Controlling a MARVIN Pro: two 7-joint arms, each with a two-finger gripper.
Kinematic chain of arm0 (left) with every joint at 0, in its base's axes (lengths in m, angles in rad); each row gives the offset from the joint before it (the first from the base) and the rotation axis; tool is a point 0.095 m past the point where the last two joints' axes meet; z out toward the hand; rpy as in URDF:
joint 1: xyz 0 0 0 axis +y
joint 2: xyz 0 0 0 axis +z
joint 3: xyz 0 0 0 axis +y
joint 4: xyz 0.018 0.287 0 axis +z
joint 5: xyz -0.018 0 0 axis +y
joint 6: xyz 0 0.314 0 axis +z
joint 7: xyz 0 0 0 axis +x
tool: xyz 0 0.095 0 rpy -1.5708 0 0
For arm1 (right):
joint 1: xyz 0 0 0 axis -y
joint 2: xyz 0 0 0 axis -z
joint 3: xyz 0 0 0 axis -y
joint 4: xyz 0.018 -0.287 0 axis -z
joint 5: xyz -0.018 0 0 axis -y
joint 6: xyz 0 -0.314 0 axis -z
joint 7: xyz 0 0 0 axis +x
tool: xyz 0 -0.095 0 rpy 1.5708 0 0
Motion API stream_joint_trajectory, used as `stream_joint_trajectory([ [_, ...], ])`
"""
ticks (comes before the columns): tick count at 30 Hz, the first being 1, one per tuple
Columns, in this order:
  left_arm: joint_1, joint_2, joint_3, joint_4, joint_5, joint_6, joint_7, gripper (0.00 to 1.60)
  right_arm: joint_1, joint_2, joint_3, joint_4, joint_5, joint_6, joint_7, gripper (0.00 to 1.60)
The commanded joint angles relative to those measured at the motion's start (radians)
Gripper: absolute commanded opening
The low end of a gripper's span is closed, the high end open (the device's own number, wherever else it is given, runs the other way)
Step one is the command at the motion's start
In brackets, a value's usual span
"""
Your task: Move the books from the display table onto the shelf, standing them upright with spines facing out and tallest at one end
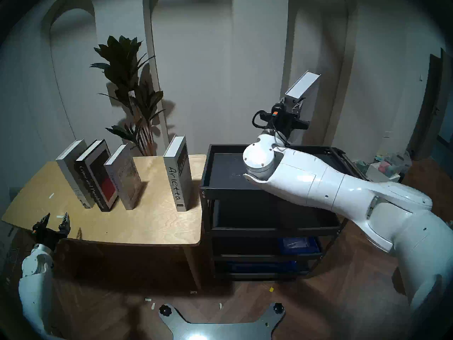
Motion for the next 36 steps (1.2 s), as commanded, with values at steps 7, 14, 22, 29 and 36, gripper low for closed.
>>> stream_joint_trajectory([
  [7, -0.011, 0.01, -0.003, -0.011, 0.0, -0.004, -0.001, 1.6, 0.004, 0.182, 0.042, -0.114, 0.031, -0.042, 0.05, 0.0],
  [14, -0.011, 0.011, -0.003, -0.011, 0.0, -0.004, -0.001, 1.6, -0.014, 0.268, 0.045, -0.169, 0.069, -0.065, 0.099, 0.0],
  [22, -0.012, 0.012, -0.004, -0.013, 0.0, -0.005, -0.002, 1.6, -0.023, 0.358, 0.048, -0.217, 0.121, -0.088, 0.174, 0.0],
  [29, -0.013, 0.013, -0.004, -0.014, 0.001, -0.005, -0.002, 1.6, -0.021, 0.436, 0.048, -0.266, 0.17, -0.106, 0.271, 0.0],
  [36, -0.013, 0.013, -0.004, -0.015, 0.001, -0.005, -0.002, 1.6, -0.027, 0.524, 0.042, -0.323, 0.233, -0.12, 0.397, 0.0],
])
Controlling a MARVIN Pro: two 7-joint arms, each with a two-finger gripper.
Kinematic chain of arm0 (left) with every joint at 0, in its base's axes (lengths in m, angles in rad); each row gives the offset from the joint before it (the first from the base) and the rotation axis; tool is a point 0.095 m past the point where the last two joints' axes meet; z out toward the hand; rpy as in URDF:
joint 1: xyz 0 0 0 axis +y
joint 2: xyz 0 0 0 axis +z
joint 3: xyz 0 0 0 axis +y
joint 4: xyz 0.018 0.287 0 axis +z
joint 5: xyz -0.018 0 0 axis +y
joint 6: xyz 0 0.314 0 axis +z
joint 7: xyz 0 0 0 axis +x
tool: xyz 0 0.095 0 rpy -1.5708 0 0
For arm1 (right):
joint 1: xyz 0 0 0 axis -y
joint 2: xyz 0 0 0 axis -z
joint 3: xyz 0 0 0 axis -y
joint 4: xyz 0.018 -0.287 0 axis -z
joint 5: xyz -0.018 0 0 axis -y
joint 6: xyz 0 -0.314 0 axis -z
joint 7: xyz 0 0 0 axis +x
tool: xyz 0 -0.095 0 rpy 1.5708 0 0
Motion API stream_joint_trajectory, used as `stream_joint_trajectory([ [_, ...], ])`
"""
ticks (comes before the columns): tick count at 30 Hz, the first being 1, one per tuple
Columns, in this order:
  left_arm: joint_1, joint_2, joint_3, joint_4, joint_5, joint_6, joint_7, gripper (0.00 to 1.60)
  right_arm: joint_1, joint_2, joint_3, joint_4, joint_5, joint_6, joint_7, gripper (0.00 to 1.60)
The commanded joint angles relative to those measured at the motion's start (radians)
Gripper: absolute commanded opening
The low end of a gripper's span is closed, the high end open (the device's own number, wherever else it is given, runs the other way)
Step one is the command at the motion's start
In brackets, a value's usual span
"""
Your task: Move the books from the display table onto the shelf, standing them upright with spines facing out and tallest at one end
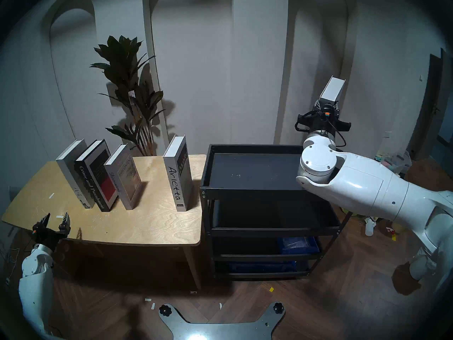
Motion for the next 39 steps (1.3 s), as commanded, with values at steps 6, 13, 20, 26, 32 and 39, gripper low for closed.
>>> stream_joint_trajectory([
  [6, -0.012, 0.014, -0.004, -0.017, 0.001, -0.005, -0.002, 1.6, -0.003, 0.175, 0.008, -0.084, 0.096, -0.025, 0.209, 0.0],
  [13, -0.012, 0.015, -0.004, -0.019, 0.002, -0.006, -0.003, 1.6, -0.011, 0.267, 0.003, -0.09, 0.169, -0.024, 0.367, 0.0],
  [20, -0.011, 0.016, -0.005, -0.022, 0.002, -0.007, -0.004, 1.6, -0.006, 0.337, 0.005, -0.076, 0.223, -0.026, 0.504, 0.0],
  [26, -0.01, 0.016, -0.005, -0.023, 0.002, -0.007, -0.005, 1.6, 0.0, 0.362, 0.008, -0.068, 0.262, -0.023, 0.59, 0.0],
  [32, -0.009, 0.017, -0.005, -0.025, 0.003, -0.007, -0.006, 1.6, 0.004, 0.384, 0.01, -0.024, 0.315, -0.023, 0.704, 0.0],
  [39, -0.009, 0.016, -0.006, -0.026, 0.003, -0.006, -0.007, 1.6, 0.017, 0.381, 0.034, 0.053, 0.481, -0.084, 0.865, 0.0],
])
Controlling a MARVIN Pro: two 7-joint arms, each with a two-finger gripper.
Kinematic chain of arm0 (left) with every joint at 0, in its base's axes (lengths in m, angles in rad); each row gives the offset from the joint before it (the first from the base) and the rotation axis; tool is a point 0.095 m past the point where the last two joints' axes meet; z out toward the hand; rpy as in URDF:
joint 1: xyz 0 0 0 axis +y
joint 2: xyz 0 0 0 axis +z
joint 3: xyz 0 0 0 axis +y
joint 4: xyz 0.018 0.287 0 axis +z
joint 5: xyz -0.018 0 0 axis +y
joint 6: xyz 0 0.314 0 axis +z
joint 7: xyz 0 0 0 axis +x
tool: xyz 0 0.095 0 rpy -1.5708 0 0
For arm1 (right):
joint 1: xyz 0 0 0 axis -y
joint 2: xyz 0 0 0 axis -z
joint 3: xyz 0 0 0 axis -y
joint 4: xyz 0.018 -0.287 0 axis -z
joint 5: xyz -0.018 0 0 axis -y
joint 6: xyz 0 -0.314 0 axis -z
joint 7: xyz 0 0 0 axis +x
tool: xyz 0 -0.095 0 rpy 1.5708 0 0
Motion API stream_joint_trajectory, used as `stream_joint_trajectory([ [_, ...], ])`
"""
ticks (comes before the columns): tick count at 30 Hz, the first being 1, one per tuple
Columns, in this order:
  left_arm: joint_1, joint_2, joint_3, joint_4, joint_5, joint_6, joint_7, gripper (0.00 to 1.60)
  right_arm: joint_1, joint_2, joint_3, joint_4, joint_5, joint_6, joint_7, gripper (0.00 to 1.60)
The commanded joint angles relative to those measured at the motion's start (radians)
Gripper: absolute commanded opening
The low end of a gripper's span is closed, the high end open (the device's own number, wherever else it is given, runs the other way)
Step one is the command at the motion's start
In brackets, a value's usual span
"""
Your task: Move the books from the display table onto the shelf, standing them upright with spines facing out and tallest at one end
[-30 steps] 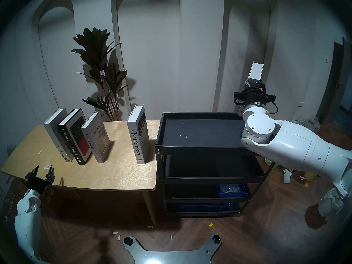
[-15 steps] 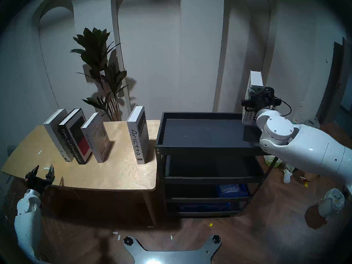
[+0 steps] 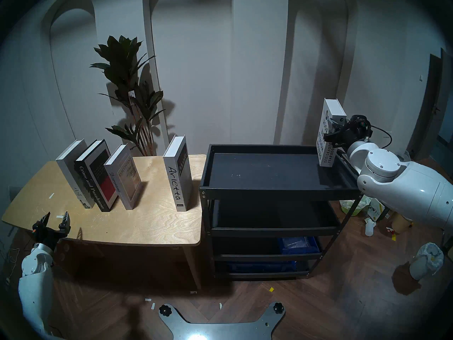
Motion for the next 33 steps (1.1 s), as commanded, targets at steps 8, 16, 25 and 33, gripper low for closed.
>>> stream_joint_trajectory([
  [8, -0.007, 0.015, -0.006, -0.02, 0.003, -0.006, -0.002, 1.6, 0.024, -0.042, 0.062, 0.088, 0.295, -0.128, 0.234, 0.0],
  [16, -0.004, 0.014, -0.007, -0.025, 0.004, -0.004, -0.001, 1.6, 0.043, -0.052, 0.04, 0.131, 0.213, -0.031, 0.367, 0.0],
  [25, -0.005, 0.014, -0.008, -0.023, 0.004, -0.004, -0.002, 1.6, 0.066, 0.016, 0.053, 0.118, 0.063, -0.031, 0.369, 0.0],
  [33, -0.005, 0.013, -0.008, -0.024, 0.005, -0.004, -0.002, 1.6, 0.022, 0.035, 0.068, 0.108, 0.034, -0.089, 0.306, 0.0],
])
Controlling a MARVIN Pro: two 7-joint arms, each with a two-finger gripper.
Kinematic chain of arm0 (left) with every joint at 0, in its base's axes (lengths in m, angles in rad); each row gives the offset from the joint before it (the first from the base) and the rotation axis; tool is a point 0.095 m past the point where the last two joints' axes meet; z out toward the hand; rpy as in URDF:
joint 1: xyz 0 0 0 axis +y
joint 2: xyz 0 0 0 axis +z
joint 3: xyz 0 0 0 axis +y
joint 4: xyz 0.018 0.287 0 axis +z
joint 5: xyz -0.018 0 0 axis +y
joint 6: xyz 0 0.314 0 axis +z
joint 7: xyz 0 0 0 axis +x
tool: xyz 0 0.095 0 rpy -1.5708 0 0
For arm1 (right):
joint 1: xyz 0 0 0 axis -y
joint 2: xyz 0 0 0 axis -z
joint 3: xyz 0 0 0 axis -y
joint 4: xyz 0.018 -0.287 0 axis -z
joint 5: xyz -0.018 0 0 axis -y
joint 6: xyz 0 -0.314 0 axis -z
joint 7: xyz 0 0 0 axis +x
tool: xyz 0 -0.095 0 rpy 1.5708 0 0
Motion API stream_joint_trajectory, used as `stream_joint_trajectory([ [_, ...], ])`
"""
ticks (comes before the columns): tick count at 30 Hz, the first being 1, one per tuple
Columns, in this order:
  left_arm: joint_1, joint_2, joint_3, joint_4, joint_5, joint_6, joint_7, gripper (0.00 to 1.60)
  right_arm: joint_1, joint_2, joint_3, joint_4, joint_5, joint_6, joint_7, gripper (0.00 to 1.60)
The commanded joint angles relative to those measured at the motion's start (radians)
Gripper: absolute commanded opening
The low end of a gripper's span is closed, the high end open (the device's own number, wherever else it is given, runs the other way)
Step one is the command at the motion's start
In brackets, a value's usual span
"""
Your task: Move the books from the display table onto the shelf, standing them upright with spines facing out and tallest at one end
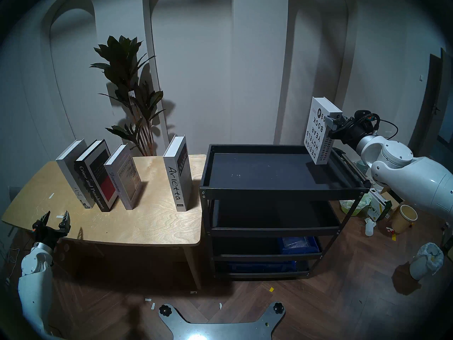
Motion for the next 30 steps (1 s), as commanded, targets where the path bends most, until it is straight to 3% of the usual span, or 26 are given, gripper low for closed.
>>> stream_joint_trajectory([
  [1, -0.006, 0.013, -0.007, -0.018, 0.002, -0.004, 0.0, 1.6, -0.022, 0.036, 0.028, -0.012, -0.016, -0.061, -0.059, 0.0],
  [8, -0.006, 0.013, -0.007, -0.018, 0.002, -0.004, 0.0, 1.6, -0.083, 0.046, 0.007, 0.006, -0.001, -0.103, -0.099, 0.0],
  [13, -0.005, 0.013, -0.008, -0.019, 0.003, -0.003, 0.001, 1.6, -0.11, 0.05, 0.003, 0.027, -0.005, -0.118, -0.085, 0.0],
  [26, -0.006, 0.012, -0.008, -0.018, 0.004, -0.004, 0.0, 1.6, -0.054, 0.056, 0.056, 0.126, 0.041, 0.038, 0.165, 0.0],
  [30, -0.006, 0.012, -0.008, -0.019, 0.004, -0.003, 0.0, 1.6, -0.057, 0.057, 0.064, 0.167, 0.058, 0.055, 0.225, 0.0],
])
